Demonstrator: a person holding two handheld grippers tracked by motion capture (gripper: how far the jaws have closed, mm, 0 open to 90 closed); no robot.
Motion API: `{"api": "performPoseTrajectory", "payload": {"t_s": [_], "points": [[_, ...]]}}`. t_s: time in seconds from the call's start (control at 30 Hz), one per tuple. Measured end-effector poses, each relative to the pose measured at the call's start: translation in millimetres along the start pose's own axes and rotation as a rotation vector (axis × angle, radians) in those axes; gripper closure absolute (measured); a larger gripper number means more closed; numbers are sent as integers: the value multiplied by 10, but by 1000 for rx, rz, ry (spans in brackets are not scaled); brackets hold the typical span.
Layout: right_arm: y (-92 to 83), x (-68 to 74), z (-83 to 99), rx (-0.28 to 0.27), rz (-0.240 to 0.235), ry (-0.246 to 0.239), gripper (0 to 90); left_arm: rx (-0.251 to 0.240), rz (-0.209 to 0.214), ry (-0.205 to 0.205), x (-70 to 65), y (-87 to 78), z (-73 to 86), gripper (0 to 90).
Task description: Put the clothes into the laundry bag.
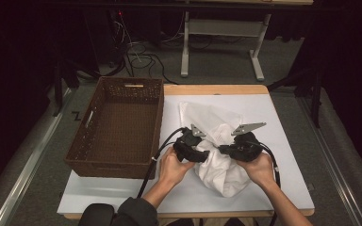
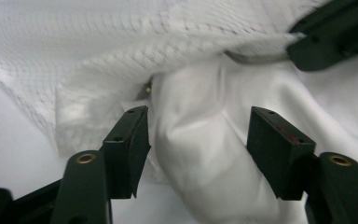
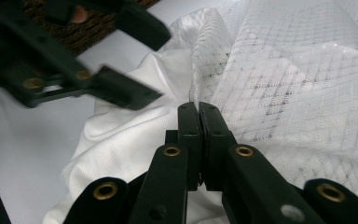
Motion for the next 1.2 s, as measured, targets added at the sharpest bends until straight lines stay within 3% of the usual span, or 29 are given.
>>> {"api": "performPoseTrajectory", "payload": {"t_s": [0.13, 0.27, 0.43, 0.57, 0.7, 0.87, 0.93, 1.0, 1.07, 1.1, 1.2], "points": [[17, -3, -13, 1, 3, 5, 900, 34, 28, 10, -44, -3, 58, 371], [29, -3, -44, -1, 8, 1, 900, 64, 36, -7, -51, 156, 59, 424], [33, -10, -114, -8, 13, -4, 900, 43, 40, 58, -93, 162, 16, 747], [52, 6, -170, -16, 10, -9, 900, 31, 46, 137, -189, 96, -9, 835], [66, 77, -212, -18, 1, -29, 900, 39, 18, 190, -252, 117, -52, 841], [35, 166, -179, -10, -20, -63, 900, 12, -39, 104, -73, 206, -116, 840], [18, 186, -124, -6, -24, -71, 900, -1, -47, 62, -15, 257, -129, 835], [15, 181, -66, 4, -19, -57, 900, -3, -48, 48, -9, 278, -138, 816], [9, 130, -11, 3, -21, -41, 900, -12, -60, 55, -30, 247, -140, 751], [0, 113, 0, 4, -19, -19, 900, -9, -67, 57, -33, 228, -139, 666], [-26, 61, 17, -7, -13, -13, 900, -20, -47, 59, -45, 101, -108, 548]]}}
Point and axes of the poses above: each handheld gripper's, and its own axes: y roughly forward along the jaws, z roughly out of its underside, x roughly to its left, the point moved 4 cm from there along y, roughly forward along the jaws, and after that the axes turned 7 degrees about -y, right-handed, at the moved point
